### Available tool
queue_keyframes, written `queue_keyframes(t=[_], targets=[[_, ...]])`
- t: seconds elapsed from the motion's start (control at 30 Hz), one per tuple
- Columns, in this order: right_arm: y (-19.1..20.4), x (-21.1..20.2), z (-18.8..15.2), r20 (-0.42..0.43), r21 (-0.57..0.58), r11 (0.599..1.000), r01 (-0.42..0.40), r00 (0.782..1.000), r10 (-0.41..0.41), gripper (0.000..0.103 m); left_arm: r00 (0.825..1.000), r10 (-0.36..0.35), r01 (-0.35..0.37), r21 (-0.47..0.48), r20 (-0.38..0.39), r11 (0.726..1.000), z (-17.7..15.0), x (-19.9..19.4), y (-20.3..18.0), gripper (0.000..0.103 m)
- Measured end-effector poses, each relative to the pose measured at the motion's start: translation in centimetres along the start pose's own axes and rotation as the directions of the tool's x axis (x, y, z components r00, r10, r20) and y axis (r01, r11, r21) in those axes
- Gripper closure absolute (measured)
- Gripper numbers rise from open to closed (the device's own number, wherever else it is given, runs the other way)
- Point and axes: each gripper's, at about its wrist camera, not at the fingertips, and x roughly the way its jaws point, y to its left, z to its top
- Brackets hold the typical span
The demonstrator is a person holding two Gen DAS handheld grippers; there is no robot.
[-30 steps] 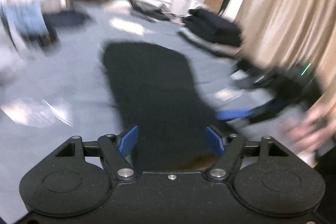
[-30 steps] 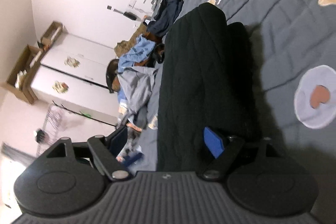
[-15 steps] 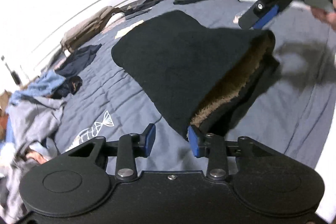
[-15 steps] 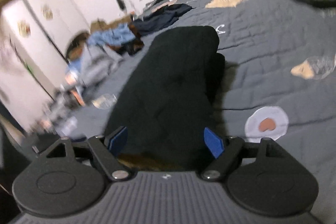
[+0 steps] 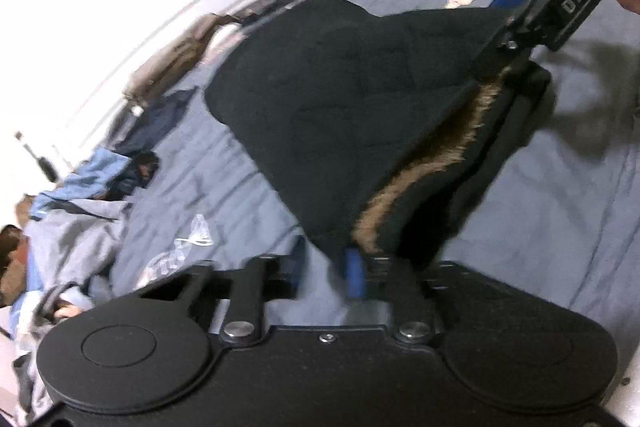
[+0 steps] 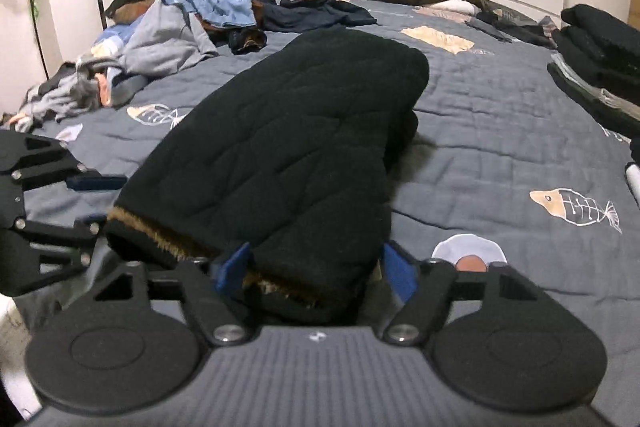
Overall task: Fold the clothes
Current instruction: 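Grasp the fur-lined end of the jacket with the left gripper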
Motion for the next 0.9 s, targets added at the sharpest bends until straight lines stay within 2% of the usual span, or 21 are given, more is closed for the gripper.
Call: queue_keyframes(t=[0.03,0.1,0.2,0.3,0.4,0.47,0.53,0.63,0.7,0.9], targets=[[0.1,0.0,0.0,-0.001,-0.012,1.0,0.003,1.0,-0.003,0.05,1.0,0.013,-0.013,0.019,0.004,1.0,0.1,-0.2,-0.2,0.09],[0.2,-0.3,0.0,-0.002,-0.035,0.999,0.006,1.0,-0.006,0.066,0.999,0.037,-0.038,0.073,0.019,0.997,0.2,-0.9,-0.6,0.096],[-0.3,-0.5,0.1,-0.004,-0.022,1.0,0.02,1.0,-0.02,0.071,0.998,0.038,-0.042,0.072,0.059,0.996,0.6,-2.6,-0.3,0.098],[-0.8,-0.5,0.2,-0.013,-0.002,1.0,0.03,0.999,-0.03,0.071,0.997,0.009,-0.014,0.057,0.081,0.998,1.0,-4.2,-0.3,0.099],[-0.9,-0.9,0.5,-0.029,-0.006,1.0,0.013,0.999,-0.013,0.065,0.998,0.009,-0.012,0.055,0.061,0.998,0.7,-3.7,-0.5,0.099],[-0.7,-1.4,0.7,-0.033,-0.014,1.0,-0.012,0.999,0.011,0.054,0.999,-0.004,0.002,0.035,0.052,0.999,0.6,-3.1,-0.2,0.099],[-0.5,-2.2,1.1,-0.029,-0.023,0.999,-0.045,0.999,0.044,0.05,0.999,-0.014,0.014,0.004,0.049,1.0,0.6,-2.8,0.3,0.099],[0.0,-4.1,1.4,0.024,-0.058,0.994,-0.096,0.995,0.098,0.046,0.999,-0.026,0.027,-0.025,0.043,0.999,0.5,-2.7,0.7,0.099],[0.6,-4.6,1.6,0.041,-0.101,0.99,-0.101,0.994,0.106,0.043,0.999,-0.032,0.033,-0.041,0.036,0.999,0.4,-2.6,0.9,0.099],[2.5,-6.3,2.0,0.088,-0.23,0.967,-0.112,0.987,0.135,0.043,0.999,-0.04,0.041,-0.053,0.015,0.998,0.1,-2.2,0.9,0.099]])
